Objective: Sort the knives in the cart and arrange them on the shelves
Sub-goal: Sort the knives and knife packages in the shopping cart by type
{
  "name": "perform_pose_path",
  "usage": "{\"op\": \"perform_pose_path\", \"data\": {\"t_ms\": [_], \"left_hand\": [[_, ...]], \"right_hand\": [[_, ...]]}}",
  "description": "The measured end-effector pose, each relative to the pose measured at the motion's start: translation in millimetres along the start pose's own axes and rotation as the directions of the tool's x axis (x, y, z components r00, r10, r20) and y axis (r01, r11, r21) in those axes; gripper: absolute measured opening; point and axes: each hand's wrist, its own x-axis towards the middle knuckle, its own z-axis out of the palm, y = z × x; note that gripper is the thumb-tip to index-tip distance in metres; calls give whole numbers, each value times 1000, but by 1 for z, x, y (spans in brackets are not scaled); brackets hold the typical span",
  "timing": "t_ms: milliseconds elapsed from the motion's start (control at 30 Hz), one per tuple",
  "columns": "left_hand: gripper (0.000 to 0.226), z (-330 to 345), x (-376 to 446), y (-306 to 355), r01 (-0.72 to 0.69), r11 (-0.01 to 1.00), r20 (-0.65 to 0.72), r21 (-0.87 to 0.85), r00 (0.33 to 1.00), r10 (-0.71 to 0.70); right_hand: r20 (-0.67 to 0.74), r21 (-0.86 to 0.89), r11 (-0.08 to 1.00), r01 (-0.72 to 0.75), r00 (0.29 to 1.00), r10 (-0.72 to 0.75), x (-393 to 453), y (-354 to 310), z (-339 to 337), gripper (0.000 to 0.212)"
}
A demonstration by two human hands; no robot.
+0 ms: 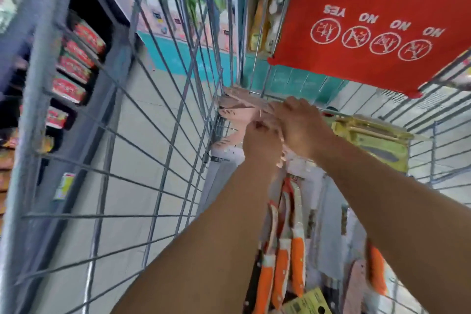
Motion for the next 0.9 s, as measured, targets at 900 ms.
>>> {"op": "perform_pose_path", "data": {"t_ms": [900], "left_hand": [[47, -95, -114, -127, -254, 569, 133, 782, 960, 245]], "right_hand": [[269, 268, 912, -311, 933, 240, -174, -106, 51, 59]]}}
